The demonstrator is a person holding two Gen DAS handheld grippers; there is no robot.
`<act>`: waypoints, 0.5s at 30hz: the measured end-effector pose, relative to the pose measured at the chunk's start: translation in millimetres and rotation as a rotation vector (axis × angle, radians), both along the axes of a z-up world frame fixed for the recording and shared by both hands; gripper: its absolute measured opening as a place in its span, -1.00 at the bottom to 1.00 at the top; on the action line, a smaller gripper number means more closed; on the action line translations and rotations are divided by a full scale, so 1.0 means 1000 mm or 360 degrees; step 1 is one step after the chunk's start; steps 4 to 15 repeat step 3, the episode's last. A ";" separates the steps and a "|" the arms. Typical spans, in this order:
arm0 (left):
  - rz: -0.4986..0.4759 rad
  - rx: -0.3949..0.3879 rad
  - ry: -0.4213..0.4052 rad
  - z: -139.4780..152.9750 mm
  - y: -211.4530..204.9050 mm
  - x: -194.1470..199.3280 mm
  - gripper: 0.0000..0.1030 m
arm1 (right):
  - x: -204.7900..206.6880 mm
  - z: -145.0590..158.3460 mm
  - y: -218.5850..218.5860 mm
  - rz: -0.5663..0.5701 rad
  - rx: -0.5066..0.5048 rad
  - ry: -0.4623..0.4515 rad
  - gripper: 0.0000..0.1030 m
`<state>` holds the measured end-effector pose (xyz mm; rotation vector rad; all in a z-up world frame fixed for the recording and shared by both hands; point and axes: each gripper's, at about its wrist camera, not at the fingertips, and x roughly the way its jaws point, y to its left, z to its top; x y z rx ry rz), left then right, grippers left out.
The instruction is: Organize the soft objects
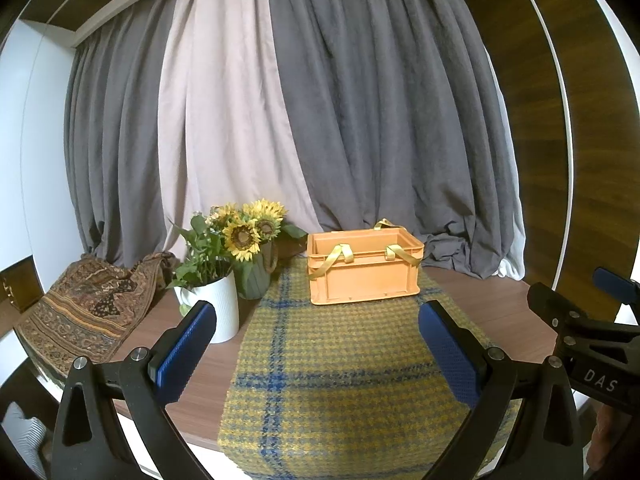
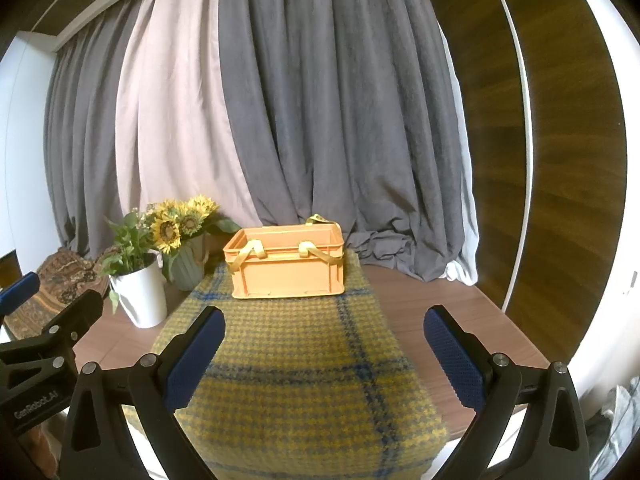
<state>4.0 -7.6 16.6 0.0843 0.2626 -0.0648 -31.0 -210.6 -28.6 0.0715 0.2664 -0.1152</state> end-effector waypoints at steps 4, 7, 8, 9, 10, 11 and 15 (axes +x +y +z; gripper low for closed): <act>0.0001 0.0002 0.0002 0.000 0.000 0.000 1.00 | -0.002 0.001 0.000 0.0000 -0.0003 -0.0002 0.96; 0.0001 0.0002 0.0002 0.000 0.000 0.000 1.00 | -0.002 0.001 0.000 0.0000 -0.0003 -0.0002 0.96; 0.0001 0.0002 0.0002 0.000 0.000 0.000 1.00 | -0.002 0.001 0.000 0.0000 -0.0003 -0.0002 0.96; 0.0001 0.0002 0.0002 0.000 0.000 0.000 1.00 | -0.002 0.001 0.000 0.0000 -0.0003 -0.0002 0.96; 0.0001 0.0002 0.0002 0.000 0.000 0.000 1.00 | -0.002 0.001 0.000 0.0000 -0.0003 -0.0002 0.96; 0.0001 0.0002 0.0002 0.000 0.000 0.000 1.00 | -0.002 0.001 0.000 0.0000 -0.0003 -0.0002 0.96; 0.0001 0.0002 0.0002 0.000 0.000 0.000 1.00 | -0.002 0.001 0.000 0.0000 -0.0003 -0.0002 0.96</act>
